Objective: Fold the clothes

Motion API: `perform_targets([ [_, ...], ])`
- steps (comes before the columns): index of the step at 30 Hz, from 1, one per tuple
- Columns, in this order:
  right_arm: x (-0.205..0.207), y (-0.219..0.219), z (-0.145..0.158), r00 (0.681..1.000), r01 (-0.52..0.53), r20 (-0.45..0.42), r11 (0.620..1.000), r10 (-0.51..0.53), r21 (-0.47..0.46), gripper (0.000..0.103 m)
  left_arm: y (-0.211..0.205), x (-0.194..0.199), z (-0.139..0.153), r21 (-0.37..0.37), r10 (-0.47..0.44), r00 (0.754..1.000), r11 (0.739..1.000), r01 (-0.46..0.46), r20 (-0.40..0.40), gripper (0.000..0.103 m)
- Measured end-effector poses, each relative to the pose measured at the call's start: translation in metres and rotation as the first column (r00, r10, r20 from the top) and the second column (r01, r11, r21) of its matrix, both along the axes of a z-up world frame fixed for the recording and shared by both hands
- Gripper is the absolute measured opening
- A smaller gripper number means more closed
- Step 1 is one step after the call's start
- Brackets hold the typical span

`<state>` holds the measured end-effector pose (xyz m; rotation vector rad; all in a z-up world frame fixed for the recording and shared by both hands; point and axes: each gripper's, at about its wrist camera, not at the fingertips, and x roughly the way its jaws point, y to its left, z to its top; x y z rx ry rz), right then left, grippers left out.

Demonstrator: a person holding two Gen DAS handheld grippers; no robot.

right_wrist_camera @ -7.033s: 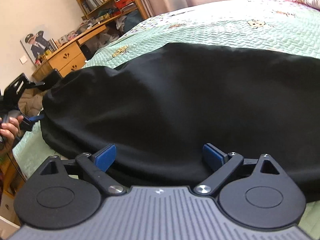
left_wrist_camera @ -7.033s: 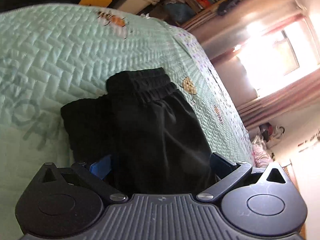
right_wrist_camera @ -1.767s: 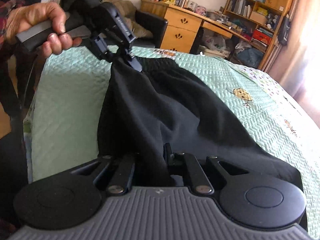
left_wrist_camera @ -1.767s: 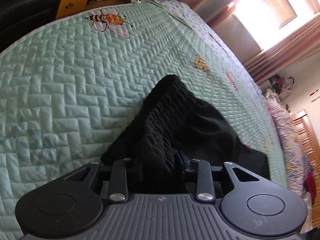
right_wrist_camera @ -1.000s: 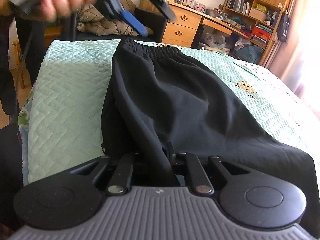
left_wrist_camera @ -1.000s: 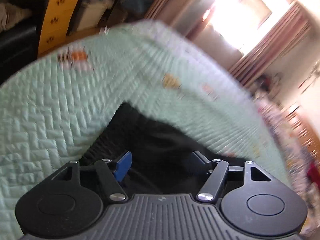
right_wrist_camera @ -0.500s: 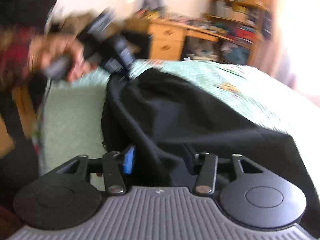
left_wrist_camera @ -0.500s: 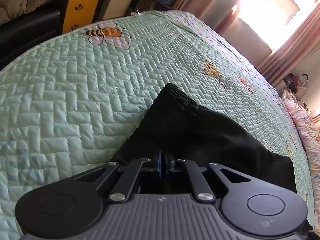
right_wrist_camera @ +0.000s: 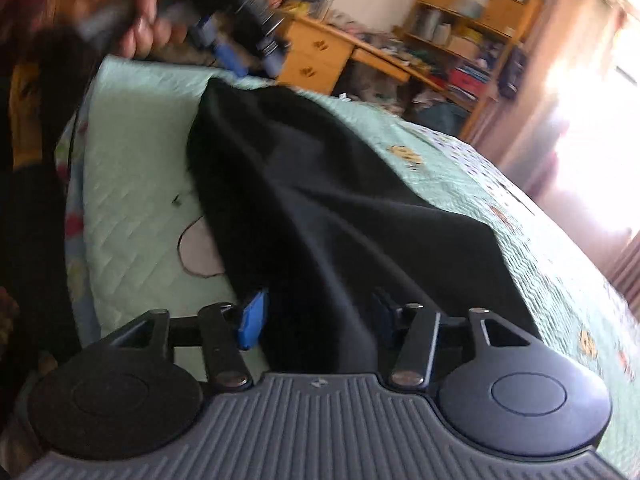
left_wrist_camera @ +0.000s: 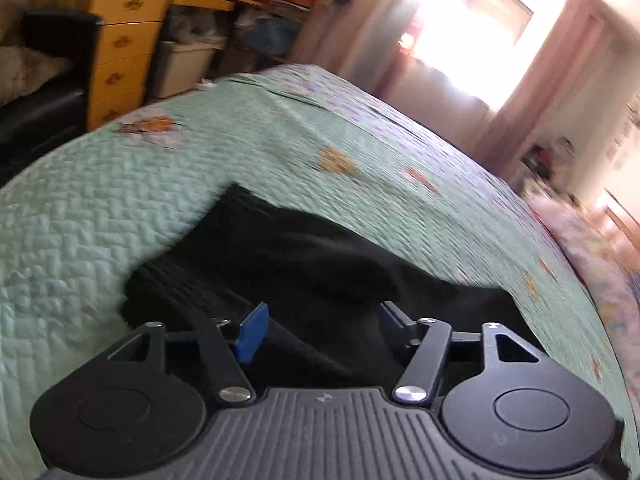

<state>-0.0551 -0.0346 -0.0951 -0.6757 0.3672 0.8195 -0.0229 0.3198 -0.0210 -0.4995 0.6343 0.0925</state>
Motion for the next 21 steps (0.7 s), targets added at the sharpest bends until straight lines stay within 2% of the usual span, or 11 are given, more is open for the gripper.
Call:
perform_targets([
  [2, 0.0, 0.008, -0.009, 0.998, 0.004, 0.06, 0.999, -0.001, -0.046, 0.052, -0.019, -0.004, 0.002, -0.001, -0.049, 0.999, 0.999, 0.049, -0.003, 0.069],
  [4, 0.0, 0.013, -0.014, 0.997, 0.005, 0.079, 0.998, 0.001, -0.068, 0.052, -0.033, -0.004, -0.003, -0.029, -0.089, 0.996, 0.996, 0.089, -0.013, 0.07],
  [8, -0.01, 0.01, -0.015, 0.985, 0.026, 0.171, 0.994, -0.007, -0.109, 0.053, -0.058, 0.0, -0.016, -0.061, -0.144, 0.989, 0.988, 0.141, -0.043, 0.074],
  [15, -0.005, -0.002, -0.013, 0.973, 0.12, 0.21, 0.986, -0.093, -0.12, 0.053, -0.083, 0.007, -0.04, -0.091, -0.189, 0.977, 0.979, 0.18, -0.098, 0.076],
  [18, -0.002, 0.003, -0.013, 0.984, 0.078, 0.168, 0.991, -0.059, -0.107, 0.053, -0.088, 0.01, -0.043, -0.1, -0.191, 0.976, 0.978, 0.181, -0.106, 0.078],
  [21, -0.004, 0.015, -0.023, 0.966, 0.072, 0.257, 0.984, -0.029, -0.161, 0.053, -0.085, 0.012, -0.044, -0.112, -0.186, 0.976, 0.978, 0.173, -0.113, 0.079],
])
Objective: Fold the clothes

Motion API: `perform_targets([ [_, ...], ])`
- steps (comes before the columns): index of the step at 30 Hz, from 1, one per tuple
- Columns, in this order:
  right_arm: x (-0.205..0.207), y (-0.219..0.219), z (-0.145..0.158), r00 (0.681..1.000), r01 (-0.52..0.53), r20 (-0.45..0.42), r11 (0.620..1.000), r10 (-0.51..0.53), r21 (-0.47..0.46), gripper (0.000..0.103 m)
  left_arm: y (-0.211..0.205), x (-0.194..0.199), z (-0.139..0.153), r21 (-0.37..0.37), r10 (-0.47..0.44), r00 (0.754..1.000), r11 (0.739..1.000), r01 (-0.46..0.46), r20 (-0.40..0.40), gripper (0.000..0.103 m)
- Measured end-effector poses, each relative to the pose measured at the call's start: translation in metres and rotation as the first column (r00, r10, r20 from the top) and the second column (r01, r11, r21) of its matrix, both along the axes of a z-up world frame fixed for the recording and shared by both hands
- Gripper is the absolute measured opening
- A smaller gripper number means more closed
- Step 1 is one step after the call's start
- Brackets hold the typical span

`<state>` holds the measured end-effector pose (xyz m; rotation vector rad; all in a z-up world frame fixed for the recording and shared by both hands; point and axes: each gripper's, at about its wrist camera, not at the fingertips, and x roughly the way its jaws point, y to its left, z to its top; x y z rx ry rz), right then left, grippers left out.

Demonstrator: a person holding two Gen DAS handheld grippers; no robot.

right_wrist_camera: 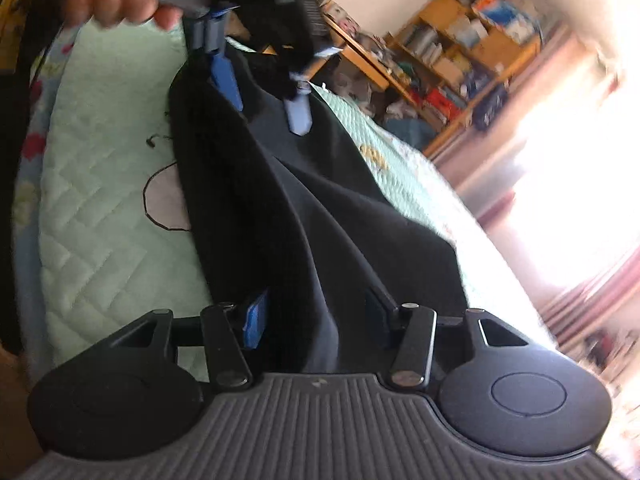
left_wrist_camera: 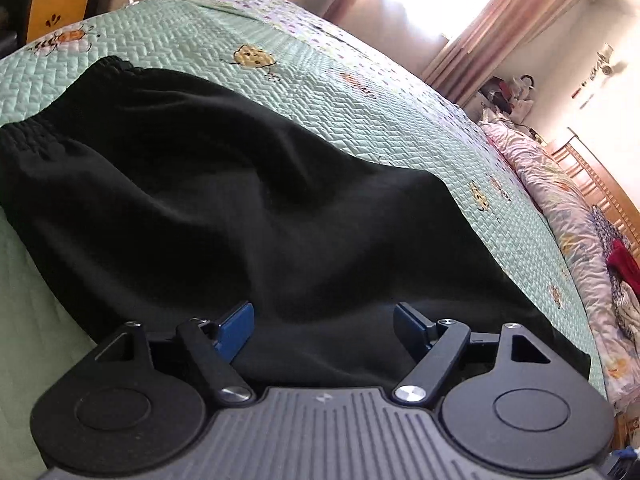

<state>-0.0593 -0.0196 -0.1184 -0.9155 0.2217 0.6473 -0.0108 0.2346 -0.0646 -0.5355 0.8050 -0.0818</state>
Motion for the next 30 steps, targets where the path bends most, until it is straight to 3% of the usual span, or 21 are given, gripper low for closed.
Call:
perform_targets([
  [4, 0.002, 0.006, -0.013, 0.998, -0.006, 0.063, 0.998, 0.01, -0.065, 0.054, 0.002, 0.003, -0.001, -0.01, 0.006, 1.0, 1.0, -0.006, -0.013, 0.081],
  [5, 0.001, 0.006, -0.014, 0.998, -0.01, 0.06, 0.998, 0.014, -0.069, 0.05, 0.0, 0.003, -0.001, -0.007, 0.005, 1.0, 1.0, -0.005, -0.016, 0.083],
  [6, 0.002, 0.007, -0.015, 0.999, -0.018, 0.047, 0.997, 0.022, -0.075, 0.045, -0.001, 0.004, -0.002, -0.002, 0.003, 1.0, 1.0, -0.003, -0.02, 0.083],
  [8, 0.0, 0.008, -0.014, 0.998, -0.044, 0.029, 0.995, 0.047, -0.086, 0.009, -0.003, 0.005, -0.003, 0.007, 0.001, 1.0, 1.0, -0.001, -0.024, 0.084],
  [13, -0.018, -0.015, 0.024, 0.997, -0.068, 0.027, 0.998, 0.068, 0.002, 0.008, -0.004, 0.003, -0.005, 0.036, -0.001, 1.0, 0.999, 0.002, -0.028, 0.084],
  [17, -0.013, -0.018, 0.011, 0.996, -0.089, -0.034, 0.994, 0.087, -0.065, 0.008, -0.007, 0.005, -0.009, 0.077, 0.002, 0.999, 0.997, 0.001, -0.038, 0.084],
  [23, -0.009, -0.024, 0.015, 0.987, -0.084, -0.133, 0.996, 0.087, 0.031, 0.011, -0.012, 0.004, -0.009, 0.107, 0.007, 0.999, 0.994, -0.002, -0.047, 0.084],
  [25, -0.01, -0.033, 0.023, 0.983, -0.062, -0.165, 0.992, 0.08, 0.107, 0.013, -0.014, 0.003, -0.006, 0.116, 0.025, 0.998, 0.993, -0.019, -0.05, 0.084],
  [27, -0.008, -0.05, 0.036, 0.966, -0.003, -0.25, 0.971, 0.065, 0.239, 0.016, -0.018, 0.001, 0.0, 0.134, 0.05, 0.997, 0.99, -0.042, -0.053, 0.084],
  [30, 0.001, -0.083, 0.053, 0.929, 0.14, -0.368, 0.89, 0.033, 0.434, 0.025, -0.034, -0.006, 0.016, 0.176, 0.047, 0.999, 0.983, -0.046, 0.002, 0.084],
])
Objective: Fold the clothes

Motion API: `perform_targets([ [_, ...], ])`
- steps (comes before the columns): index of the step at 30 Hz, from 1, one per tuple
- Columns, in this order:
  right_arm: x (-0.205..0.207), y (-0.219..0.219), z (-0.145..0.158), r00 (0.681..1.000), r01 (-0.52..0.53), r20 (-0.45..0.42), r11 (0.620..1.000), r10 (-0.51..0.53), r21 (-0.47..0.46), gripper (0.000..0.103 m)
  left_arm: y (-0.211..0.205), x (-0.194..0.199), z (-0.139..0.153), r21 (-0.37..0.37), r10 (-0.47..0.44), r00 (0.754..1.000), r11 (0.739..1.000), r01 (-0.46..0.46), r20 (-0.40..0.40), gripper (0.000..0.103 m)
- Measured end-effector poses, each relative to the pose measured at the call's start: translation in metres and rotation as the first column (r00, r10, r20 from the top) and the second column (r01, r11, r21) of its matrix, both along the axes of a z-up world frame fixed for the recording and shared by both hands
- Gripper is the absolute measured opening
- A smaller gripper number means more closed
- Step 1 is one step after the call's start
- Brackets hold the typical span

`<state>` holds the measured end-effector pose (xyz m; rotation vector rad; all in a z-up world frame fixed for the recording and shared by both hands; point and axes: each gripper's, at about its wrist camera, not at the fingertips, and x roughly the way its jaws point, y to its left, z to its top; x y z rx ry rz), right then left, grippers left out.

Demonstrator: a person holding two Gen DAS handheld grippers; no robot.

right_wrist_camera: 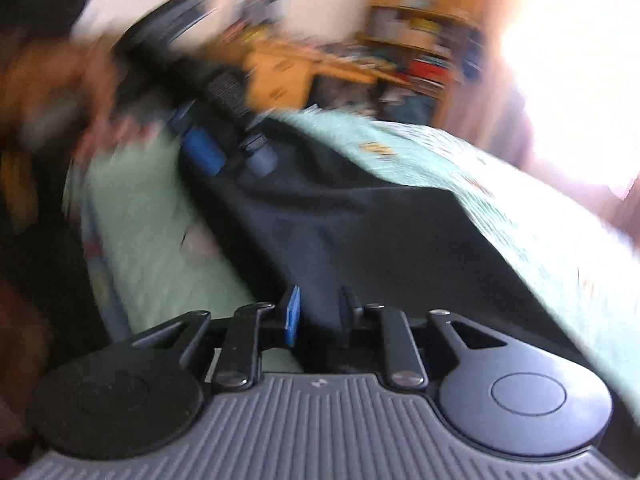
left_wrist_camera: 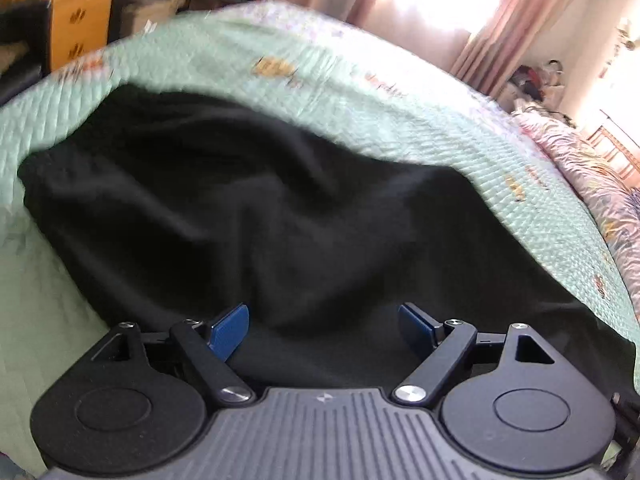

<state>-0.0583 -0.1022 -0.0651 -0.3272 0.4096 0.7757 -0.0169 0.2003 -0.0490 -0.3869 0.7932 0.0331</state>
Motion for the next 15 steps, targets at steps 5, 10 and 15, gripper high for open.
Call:
perform_targets([
  [5, 0.034, -0.052, 0.025, 0.964, 0.243, -0.173, 0.928, -0.2, 0.281, 0.026, -0.057, 0.008, 0.013, 0.032, -0.199, 0.977, 0.98, 0.197, 0.074, 0.086],
  [10, 0.054, -0.075, 0.001, 0.925, 0.344, -0.251, 0.908, -0.284, 0.239, 0.033, -0.09, 0.021, -0.031, -0.043, -0.223, 0.974, 0.974, 0.221, -0.049, 0.087],
  [15, 0.044, -0.109, -0.049, 0.852, 0.416, -0.432, 0.883, -0.296, 0.216, 0.021, -0.11, 0.006, -0.041, 0.078, -0.244, 0.97, 0.966, 0.245, -0.018, 0.094],
])
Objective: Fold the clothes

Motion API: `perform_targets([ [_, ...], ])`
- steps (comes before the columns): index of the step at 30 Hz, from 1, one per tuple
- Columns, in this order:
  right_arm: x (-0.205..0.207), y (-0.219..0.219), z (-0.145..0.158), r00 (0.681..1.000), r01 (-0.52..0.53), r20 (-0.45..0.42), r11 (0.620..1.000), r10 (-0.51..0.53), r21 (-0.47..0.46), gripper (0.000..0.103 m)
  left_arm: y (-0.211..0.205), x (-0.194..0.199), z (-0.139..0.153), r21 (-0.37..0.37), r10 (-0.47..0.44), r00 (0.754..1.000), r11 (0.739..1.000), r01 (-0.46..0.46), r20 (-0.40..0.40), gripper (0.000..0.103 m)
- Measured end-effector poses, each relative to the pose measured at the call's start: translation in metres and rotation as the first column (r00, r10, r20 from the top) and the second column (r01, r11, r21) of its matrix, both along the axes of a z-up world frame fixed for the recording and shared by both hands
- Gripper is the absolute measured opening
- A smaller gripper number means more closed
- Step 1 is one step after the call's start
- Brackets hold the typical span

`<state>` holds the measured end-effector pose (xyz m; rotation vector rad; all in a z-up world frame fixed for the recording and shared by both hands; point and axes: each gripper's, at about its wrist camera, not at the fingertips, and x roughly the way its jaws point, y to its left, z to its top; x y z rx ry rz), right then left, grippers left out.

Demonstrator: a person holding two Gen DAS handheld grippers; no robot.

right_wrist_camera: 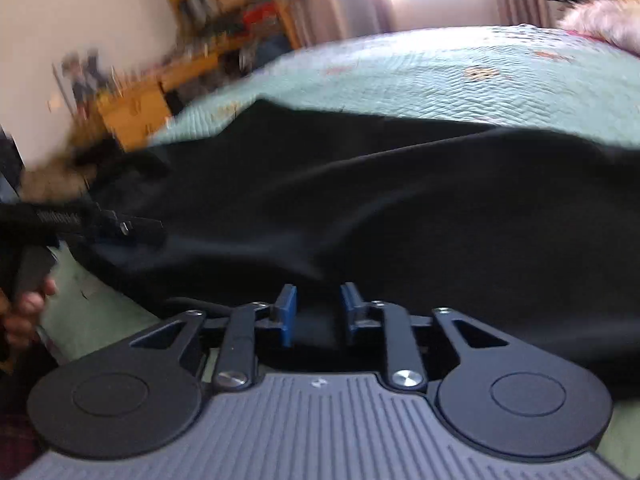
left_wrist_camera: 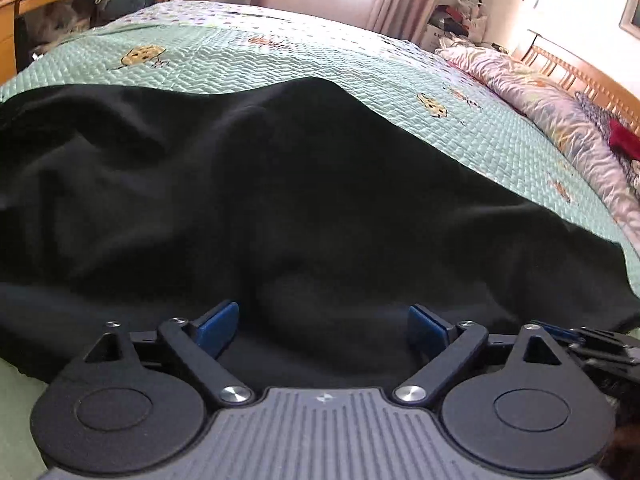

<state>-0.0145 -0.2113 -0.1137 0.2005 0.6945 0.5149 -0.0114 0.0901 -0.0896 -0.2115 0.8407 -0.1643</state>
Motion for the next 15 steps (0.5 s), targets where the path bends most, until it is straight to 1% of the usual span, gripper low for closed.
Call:
perform_targets([
  [1, 0.001, -0.002, 0.004, 1.0, 0.013, -0.014, 1.0, -0.013, 0.001, 0.017, -0.001, -0.001, 0.0, -0.003, 0.004, 1.0, 1.0, -0.004, -0.001, 0.094],
  [2, 0.003, -0.004, 0.008, 0.999, 0.025, -0.027, 1.0, -0.025, 0.003, 0.018, -0.002, -0.002, 0.0, -0.008, 0.01, 1.0, 1.0, -0.01, -0.002, 0.095],
  [4, -0.001, -0.002, 0.021, 1.0, 0.028, -0.003, 1.0, -0.028, 0.003, 0.02, -0.003, -0.005, 0.0, -0.024, 0.018, 1.0, 1.0, -0.018, 0.002, 0.096],
  [6, 0.011, 0.008, 0.037, 0.999, -0.018, 0.032, 0.998, 0.016, 0.064, 0.02, -0.005, -0.008, 0.0, -0.038, 0.025, 1.0, 0.999, -0.024, 0.008, 0.098],
  [8, 0.022, 0.021, 0.048, 0.997, -0.055, 0.053, 0.991, 0.049, 0.126, 0.024, -0.004, -0.008, 0.0, -0.051, 0.037, 0.999, 0.998, -0.036, 0.013, 0.1],
  [10, 0.037, 0.028, 0.046, 0.996, -0.091, 0.012, 0.969, 0.091, 0.228, 0.028, -0.005, -0.005, 0.001, -0.063, 0.044, 0.999, 0.997, -0.043, 0.012, 0.1],
  [11, 0.048, 0.032, 0.04, 0.994, -0.097, -0.024, 0.953, 0.109, 0.285, 0.029, -0.005, -0.004, 0.001, -0.066, 0.044, 0.999, 0.997, -0.044, 0.011, 0.101],
  [13, 0.068, 0.037, 0.018, 0.981, -0.09, -0.134, 0.937, 0.142, 0.339, 0.029, -0.005, -0.003, 0.001, -0.069, 0.042, 0.999, 0.997, -0.041, 0.008, 0.101],
  [15, 0.065, 0.027, -0.006, 0.974, -0.038, -0.197, 0.934, 0.115, 0.356, 0.026, -0.005, -0.002, 0.001, -0.068, 0.034, 0.999, 0.997, -0.033, 0.007, 0.102],
])
